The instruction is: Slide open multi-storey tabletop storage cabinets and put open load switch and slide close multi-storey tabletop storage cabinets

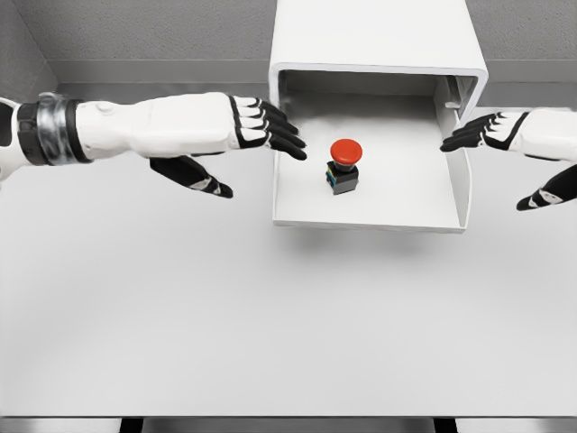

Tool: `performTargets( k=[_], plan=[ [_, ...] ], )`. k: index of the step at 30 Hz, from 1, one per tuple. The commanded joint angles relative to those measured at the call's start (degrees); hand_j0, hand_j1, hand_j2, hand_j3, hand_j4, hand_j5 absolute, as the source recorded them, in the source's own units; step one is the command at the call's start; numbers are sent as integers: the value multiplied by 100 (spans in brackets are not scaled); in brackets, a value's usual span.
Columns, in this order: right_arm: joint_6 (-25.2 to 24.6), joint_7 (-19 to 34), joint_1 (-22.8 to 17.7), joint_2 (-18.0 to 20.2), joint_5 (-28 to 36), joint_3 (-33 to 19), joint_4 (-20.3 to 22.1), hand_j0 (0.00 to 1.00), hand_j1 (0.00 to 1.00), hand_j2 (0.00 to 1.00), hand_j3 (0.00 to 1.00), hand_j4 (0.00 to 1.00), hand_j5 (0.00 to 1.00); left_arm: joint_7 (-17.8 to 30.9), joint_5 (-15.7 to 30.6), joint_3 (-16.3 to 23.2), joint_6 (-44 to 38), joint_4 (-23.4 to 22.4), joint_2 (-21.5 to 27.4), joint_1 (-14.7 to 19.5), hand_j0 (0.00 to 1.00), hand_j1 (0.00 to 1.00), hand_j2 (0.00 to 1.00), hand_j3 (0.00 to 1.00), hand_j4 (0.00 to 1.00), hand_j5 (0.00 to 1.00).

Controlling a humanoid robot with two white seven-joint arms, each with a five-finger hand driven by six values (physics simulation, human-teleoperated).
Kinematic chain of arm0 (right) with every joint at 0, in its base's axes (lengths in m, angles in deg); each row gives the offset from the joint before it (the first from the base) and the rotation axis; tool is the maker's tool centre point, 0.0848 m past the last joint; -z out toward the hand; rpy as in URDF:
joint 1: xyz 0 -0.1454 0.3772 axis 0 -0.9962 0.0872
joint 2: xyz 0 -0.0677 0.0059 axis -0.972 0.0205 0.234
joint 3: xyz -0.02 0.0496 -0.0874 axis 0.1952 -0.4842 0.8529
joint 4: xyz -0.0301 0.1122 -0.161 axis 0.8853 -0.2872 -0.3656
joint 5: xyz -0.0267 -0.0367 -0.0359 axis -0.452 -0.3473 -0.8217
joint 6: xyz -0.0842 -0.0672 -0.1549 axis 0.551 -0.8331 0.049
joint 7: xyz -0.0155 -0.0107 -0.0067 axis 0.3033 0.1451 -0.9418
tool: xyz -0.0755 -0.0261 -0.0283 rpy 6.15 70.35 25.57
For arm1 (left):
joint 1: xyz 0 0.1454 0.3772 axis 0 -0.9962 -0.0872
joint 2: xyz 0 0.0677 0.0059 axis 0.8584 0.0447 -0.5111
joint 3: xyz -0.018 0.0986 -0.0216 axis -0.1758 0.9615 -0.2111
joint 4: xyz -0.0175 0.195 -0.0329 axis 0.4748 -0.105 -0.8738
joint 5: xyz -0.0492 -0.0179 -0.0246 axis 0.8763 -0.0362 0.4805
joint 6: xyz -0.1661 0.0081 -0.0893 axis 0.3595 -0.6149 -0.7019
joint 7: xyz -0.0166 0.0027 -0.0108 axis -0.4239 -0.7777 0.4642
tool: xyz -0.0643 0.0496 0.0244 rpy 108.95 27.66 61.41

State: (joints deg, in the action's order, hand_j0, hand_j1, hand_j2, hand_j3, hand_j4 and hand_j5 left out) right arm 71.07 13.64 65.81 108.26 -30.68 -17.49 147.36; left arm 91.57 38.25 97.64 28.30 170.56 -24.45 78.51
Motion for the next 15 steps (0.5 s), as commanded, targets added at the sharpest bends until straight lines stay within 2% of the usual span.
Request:
performTargets(
  k=[1,2,6,7,9,15],
  plan=[
    [-17,-49,-1,-104,26,-2,15,100,100,100,100,100,100,-4,942,6,-21,206,1169,-70,100,100,100,100,100,100],
    [-17,-32,-10,-113,25,-2,24,100,100,100,100,100,100,-4,1065,6,-21,180,1284,-211,100,100,100,100,100,100],
    [-17,12,-204,-122,17,-2,42,100,100,100,100,100,100,-4,1021,6,-21,162,1293,-475,100,100,100,100,100,100],
    [-17,3,-212,-122,17,-2,42,100,100,100,100,100,100,-4,995,6,-21,162,1293,-475,100,100,100,100,100,100],
    [-17,12,-309,-359,17,-2,50,100,100,100,100,100,100,-4,977,6,-21,154,1293,-484,100,100,100,100,100,100],
    [-17,-23,-362,-350,17,-2,68,100,100,100,100,100,100,-4,916,6,-21,101,1284,-616,100,100,100,100,100,100]
  ],
)
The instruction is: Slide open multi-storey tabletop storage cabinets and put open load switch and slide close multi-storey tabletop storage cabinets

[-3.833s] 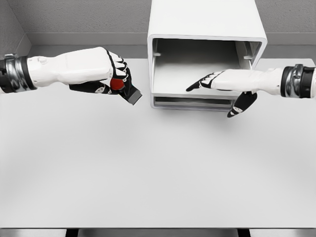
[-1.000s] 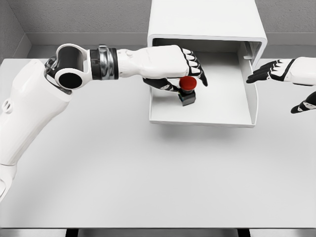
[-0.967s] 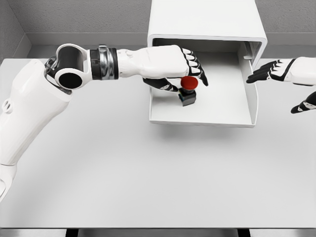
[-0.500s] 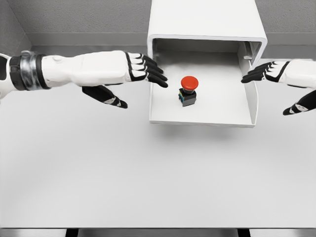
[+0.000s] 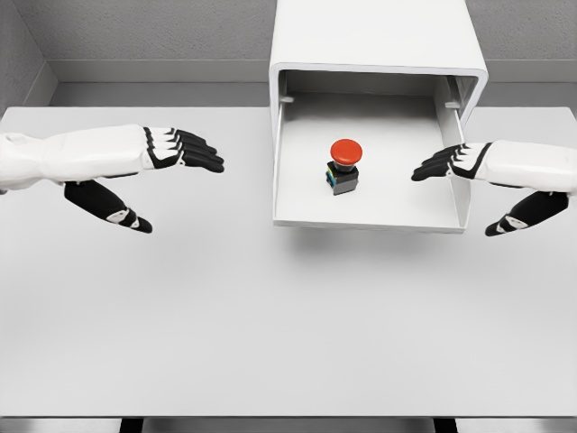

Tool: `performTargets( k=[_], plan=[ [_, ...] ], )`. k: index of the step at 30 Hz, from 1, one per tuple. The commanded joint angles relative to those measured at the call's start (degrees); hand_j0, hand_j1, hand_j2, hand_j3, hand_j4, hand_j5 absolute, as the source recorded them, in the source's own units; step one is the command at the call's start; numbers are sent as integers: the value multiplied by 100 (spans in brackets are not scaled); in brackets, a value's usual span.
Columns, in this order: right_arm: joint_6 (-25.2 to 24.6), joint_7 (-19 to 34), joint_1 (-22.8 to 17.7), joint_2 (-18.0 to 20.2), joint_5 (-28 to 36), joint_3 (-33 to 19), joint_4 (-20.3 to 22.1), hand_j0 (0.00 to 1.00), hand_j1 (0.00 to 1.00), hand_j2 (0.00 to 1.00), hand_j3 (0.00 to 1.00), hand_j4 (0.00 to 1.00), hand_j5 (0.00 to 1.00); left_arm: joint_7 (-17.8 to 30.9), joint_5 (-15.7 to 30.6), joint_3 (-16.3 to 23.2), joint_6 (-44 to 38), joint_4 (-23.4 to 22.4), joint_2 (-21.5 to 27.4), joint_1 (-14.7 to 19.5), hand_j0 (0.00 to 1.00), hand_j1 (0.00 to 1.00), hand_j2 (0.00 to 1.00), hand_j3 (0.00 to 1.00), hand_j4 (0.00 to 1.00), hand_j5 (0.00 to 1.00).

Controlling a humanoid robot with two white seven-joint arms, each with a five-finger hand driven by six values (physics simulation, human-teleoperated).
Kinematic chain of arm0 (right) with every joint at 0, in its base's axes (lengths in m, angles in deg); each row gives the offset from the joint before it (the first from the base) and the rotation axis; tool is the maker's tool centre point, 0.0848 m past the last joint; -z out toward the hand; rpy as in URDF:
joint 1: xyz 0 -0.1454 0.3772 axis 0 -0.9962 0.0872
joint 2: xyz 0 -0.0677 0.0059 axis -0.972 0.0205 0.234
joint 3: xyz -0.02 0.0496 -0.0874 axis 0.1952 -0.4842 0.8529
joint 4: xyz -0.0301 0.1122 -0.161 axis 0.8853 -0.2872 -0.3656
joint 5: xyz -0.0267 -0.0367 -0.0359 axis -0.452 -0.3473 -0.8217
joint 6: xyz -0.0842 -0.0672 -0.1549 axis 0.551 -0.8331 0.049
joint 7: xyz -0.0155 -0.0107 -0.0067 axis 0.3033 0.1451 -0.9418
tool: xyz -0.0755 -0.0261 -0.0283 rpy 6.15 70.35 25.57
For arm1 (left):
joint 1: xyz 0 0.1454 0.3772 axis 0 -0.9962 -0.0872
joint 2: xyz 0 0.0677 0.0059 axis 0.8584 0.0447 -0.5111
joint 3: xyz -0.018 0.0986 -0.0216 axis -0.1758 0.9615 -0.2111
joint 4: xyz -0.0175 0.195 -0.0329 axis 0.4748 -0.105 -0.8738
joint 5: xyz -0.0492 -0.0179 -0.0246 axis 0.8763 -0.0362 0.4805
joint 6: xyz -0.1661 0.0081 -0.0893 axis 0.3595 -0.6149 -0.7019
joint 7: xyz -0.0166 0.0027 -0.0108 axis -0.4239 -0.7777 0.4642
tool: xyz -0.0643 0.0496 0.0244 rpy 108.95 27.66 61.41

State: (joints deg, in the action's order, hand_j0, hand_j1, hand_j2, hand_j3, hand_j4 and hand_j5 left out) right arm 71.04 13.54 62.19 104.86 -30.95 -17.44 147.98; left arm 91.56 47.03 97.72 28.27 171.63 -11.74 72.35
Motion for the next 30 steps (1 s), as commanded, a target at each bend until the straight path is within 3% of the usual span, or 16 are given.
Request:
performTargets(
  k=[1,24,30],
  plan=[
    [-14,-13,0,-2,35,-7,6,100,100,100,100,100,100,-3,38,-2,-18,-6,13,-9,100,100,100,100,100,100],
    [-14,-189,-202,-2,79,-7,85,100,100,100,100,100,100,-3,3,-2,-18,-24,-31,0,100,100,100,100,100,100],
    [-14,-198,-281,-151,79,2,94,100,100,100,100,100,100,-3,-6,7,-18,-59,-48,0,100,100,100,100,100,100]
  ],
)
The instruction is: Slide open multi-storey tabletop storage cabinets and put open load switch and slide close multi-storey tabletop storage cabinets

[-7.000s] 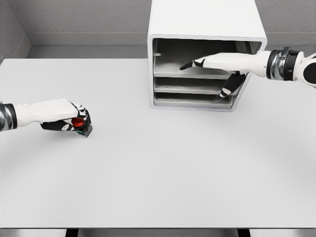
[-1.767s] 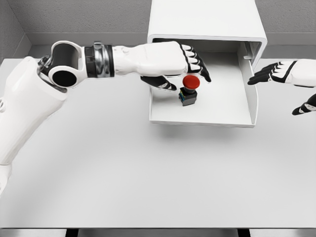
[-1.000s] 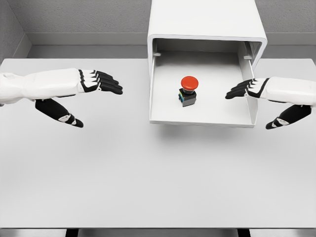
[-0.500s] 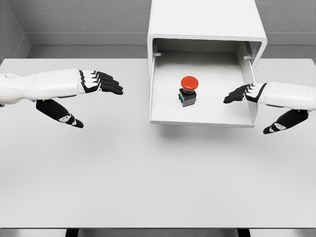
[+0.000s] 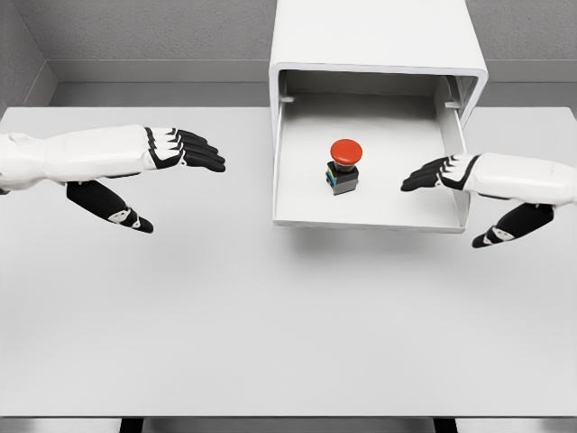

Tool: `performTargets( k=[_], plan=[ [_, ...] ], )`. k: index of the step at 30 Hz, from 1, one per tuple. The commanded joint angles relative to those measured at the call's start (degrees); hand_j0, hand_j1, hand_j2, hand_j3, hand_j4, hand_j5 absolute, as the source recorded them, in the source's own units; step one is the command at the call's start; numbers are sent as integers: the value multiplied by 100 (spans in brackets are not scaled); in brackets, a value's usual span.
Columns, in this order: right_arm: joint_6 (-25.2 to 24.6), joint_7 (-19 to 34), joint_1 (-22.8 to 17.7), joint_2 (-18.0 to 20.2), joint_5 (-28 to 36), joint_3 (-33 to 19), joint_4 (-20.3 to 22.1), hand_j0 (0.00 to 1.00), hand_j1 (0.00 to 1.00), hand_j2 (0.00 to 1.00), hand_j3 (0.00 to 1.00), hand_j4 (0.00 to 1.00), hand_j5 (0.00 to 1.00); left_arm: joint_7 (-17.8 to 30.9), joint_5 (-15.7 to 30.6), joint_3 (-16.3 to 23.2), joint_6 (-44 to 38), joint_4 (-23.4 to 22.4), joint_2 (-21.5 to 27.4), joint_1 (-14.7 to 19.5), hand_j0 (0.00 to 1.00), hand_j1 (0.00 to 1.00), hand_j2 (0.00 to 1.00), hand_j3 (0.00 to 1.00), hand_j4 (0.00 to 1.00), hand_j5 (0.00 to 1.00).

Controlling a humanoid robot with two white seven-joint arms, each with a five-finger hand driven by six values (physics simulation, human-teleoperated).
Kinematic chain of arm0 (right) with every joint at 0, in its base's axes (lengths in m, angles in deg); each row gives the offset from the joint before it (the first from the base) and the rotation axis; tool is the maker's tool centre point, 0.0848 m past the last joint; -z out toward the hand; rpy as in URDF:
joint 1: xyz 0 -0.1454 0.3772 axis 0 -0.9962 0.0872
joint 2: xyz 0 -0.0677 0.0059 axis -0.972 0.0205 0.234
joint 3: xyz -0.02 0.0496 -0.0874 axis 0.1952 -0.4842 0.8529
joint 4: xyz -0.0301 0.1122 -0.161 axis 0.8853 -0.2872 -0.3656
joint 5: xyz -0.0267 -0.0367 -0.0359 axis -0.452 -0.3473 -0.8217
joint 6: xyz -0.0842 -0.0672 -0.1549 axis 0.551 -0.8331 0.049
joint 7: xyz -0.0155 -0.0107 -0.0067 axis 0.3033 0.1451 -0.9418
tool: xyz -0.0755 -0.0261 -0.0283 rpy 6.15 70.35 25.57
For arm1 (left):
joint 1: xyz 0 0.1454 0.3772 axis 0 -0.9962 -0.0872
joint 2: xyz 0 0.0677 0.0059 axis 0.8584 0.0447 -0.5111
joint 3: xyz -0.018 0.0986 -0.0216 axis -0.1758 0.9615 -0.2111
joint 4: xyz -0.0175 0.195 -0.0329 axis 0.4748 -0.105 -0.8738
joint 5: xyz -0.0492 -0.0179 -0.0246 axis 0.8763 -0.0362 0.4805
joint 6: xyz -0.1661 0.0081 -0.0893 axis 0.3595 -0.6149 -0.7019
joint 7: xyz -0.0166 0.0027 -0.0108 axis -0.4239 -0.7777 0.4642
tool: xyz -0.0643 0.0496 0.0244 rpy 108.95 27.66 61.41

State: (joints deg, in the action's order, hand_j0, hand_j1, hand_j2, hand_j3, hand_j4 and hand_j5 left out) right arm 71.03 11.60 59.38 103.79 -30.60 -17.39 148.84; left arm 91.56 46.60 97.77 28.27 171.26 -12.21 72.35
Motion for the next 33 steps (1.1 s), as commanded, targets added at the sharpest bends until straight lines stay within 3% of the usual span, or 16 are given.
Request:
performTargets(
  k=[1,33],
  plan=[
    [-13,-4,0,-79,44,-3,8,100,100,100,100,100,100,-3,37,-7,-17,-48,-1,0,100,100,100,100,100,100],
    [-13,75,-97,-606,-141,6,-36,100,100,100,100,100,100,-3,2,-16,-17,-101,-19,18,100,100,100,100,100,100]
  ],
)
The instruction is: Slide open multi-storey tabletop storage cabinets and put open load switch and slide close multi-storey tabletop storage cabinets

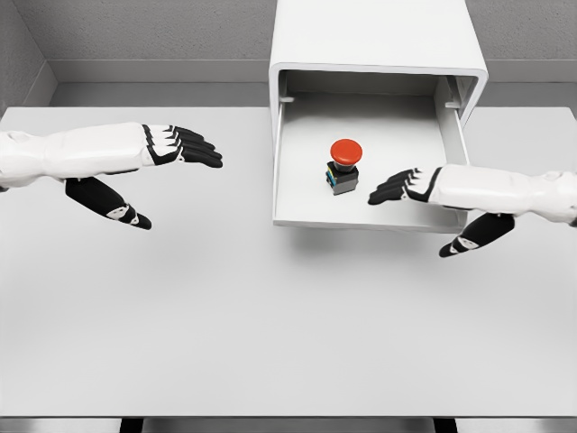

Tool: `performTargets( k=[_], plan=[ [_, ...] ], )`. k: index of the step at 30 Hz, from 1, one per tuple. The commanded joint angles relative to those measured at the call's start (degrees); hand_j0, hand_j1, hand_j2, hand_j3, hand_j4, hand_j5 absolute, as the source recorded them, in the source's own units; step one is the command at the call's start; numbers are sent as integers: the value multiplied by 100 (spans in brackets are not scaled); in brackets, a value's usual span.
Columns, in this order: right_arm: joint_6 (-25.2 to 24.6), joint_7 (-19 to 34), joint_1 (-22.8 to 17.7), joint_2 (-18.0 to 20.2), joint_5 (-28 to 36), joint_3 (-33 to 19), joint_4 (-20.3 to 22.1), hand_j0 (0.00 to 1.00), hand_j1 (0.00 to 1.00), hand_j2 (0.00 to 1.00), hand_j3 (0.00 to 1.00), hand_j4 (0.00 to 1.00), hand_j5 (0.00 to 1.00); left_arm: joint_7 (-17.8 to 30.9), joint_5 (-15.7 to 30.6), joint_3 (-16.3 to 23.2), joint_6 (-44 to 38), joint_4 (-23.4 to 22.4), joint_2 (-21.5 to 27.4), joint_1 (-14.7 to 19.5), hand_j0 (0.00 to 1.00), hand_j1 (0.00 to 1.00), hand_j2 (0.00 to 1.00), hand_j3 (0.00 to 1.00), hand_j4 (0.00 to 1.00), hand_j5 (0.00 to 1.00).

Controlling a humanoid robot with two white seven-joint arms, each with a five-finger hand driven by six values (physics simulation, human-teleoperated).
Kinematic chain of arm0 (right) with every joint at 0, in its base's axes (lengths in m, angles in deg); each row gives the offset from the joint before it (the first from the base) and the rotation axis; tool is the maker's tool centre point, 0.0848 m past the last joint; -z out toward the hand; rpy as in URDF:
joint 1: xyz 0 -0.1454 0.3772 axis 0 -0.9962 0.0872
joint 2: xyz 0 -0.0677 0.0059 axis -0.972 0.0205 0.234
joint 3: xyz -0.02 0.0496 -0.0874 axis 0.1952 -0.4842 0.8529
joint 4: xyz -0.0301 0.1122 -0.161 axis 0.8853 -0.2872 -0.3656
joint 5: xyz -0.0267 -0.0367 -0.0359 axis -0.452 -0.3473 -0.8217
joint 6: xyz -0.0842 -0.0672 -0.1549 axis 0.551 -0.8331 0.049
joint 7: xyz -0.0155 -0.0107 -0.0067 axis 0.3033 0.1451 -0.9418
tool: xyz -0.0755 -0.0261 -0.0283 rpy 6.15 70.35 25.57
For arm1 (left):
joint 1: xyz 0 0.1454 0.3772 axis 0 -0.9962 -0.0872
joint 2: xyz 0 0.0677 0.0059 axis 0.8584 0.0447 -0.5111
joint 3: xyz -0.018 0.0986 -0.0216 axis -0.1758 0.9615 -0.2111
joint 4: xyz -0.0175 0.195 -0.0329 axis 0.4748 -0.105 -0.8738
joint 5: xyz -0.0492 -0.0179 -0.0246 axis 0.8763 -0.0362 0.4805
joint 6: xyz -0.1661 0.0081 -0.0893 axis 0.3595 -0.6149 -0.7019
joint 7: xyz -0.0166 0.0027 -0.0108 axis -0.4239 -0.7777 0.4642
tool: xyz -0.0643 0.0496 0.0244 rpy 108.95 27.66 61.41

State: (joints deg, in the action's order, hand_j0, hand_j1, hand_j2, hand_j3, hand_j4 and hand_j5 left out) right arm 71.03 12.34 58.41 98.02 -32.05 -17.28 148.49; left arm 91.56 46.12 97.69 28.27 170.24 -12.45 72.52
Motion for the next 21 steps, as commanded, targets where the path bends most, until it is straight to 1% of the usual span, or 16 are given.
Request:
performTargets(
  k=[1,2,10,12,18,21],
  plan=[
    [-13,1,9,-29,-5,-6,-18,100,100,100,100,100,100,-3,41,-8,-17,1,5,0,100,100,100,100,100,100],
    [-13,-8,17,-47,-119,-14,-18,100,100,100,100,100,100,-3,41,-8,-17,1,5,0,100,100,100,100,100,100],
    [-13,1,61,-196,-172,-32,-97,100,100,100,100,100,100,-3,41,-8,-17,1,5,0,100,100,100,100,100,100],
    [-13,-25,61,-240,-312,-49,-141,100,100,100,100,100,100,-3,41,-8,-17,0,5,0,100,100,100,100,100,100],
    [-13,-25,123,-407,-409,-58,-677,100,100,100,100,100,100,-3,41,-17,-17,-8,5,0,100,100,100,100,100,100],
    [-13,-25,149,-451,-444,-58,-862,100,100,100,100,100,100,-3,41,-17,-17,0,5,0,100,100,100,100,100,100]
  ],
)
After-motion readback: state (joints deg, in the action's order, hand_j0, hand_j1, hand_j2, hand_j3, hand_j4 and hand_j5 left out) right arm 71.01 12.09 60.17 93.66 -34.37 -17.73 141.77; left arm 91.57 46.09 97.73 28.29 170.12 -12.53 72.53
